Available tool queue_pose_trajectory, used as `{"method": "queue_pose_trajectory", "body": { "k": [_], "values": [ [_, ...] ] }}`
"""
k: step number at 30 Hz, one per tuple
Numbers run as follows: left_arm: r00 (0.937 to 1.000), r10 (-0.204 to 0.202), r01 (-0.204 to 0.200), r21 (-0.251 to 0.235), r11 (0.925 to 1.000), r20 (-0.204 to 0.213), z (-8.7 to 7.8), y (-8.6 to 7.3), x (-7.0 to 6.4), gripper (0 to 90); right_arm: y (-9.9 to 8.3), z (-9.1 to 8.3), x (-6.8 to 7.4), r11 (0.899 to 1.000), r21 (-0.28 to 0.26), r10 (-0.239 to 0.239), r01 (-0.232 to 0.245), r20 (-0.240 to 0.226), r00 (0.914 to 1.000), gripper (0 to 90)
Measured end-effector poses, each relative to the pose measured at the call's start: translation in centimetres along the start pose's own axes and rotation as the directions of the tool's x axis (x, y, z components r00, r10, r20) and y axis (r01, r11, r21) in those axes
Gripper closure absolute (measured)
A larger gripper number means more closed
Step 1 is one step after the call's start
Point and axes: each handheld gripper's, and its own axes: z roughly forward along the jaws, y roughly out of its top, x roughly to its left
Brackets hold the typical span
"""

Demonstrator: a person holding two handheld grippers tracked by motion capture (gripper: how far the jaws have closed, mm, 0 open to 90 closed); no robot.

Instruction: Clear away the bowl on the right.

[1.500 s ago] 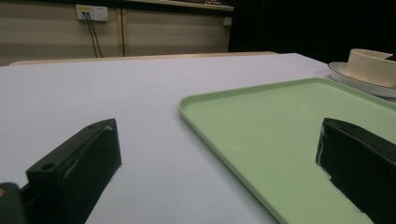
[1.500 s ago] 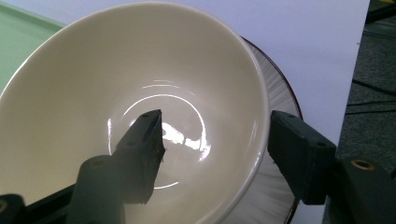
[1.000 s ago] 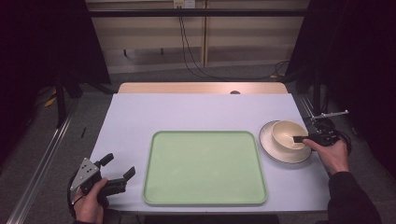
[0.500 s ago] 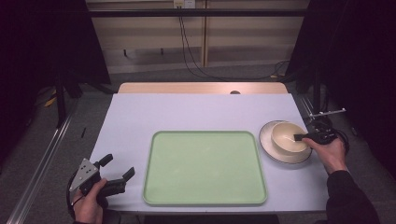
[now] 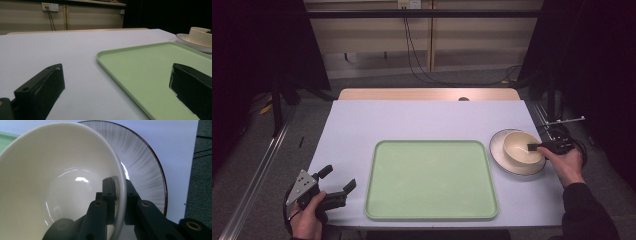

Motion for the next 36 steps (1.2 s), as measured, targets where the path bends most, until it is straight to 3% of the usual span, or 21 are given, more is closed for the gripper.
{"method": "queue_pose_trajectory", "body": {
  "k": [9,36],
  "values": [
    [1.0000,0.002,-0.002,-0.003,1.0000,-0.005,0.0,0.0,0.0,0.1,-0.3,-0.3,-0.2,0.999,-0.039,0.001,-0.002,-0.028,0.9996,84.5],
    [1.0000,-0.004,0.004,-0.003,1.0000,-0.007,-0.2,0.0,0.0,0.1,-0.1,-1.0,0.0,0.996,-0.086,-0.002,-0.004,-0.075,0.9972,84.0]
  ]
}}
